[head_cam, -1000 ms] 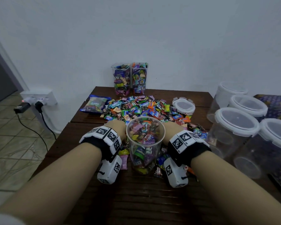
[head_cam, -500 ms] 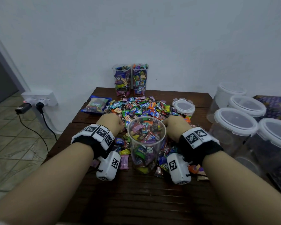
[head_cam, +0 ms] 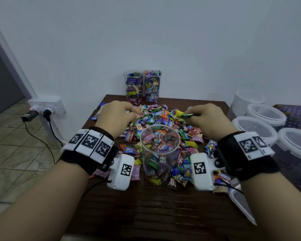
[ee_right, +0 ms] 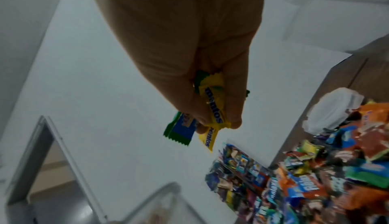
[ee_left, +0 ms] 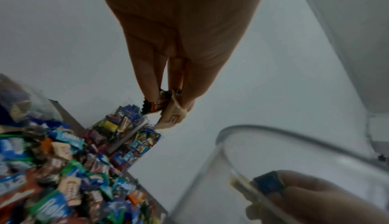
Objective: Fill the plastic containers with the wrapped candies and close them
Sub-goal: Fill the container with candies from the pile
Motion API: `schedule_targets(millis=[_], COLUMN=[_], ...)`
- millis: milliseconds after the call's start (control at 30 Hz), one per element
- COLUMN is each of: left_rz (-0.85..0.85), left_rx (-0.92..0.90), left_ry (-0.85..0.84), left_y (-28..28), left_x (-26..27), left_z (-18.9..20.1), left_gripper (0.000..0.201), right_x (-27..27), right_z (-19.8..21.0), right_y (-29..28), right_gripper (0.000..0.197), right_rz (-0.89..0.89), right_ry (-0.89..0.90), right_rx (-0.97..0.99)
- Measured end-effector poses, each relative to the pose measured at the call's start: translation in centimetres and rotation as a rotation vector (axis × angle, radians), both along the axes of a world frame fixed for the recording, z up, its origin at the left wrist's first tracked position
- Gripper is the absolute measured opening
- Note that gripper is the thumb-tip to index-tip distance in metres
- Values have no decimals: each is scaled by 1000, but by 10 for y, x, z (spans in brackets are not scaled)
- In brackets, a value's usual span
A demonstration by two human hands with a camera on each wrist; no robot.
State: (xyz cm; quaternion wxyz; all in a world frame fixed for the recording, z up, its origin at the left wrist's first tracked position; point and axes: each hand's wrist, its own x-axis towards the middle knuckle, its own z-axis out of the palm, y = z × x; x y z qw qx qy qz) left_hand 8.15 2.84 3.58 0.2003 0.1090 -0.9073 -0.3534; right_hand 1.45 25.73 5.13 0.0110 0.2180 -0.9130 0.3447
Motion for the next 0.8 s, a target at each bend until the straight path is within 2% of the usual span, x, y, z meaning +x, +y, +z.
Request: schedule_targets(millis=[133,300,567,800], left_rz=[-37,-74,-117,-129], left_rx=[63,191,265,314], left_ry=[72,138,205,211], left_y=[8,18,32,34], left_x=[11,19,22,25], left_z=[6,4,-1,0], left_gripper=[10,20,23,24], right_x=[17,40,61,64], right_z=[9,13,-9,-11], right_y=[1,-6,-26,-28], right_gripper=[19,19,31,37], right_rz=[32,112,193,233], right_ry=[24,37,98,153], right_rx=[-150,-231,-142,-86])
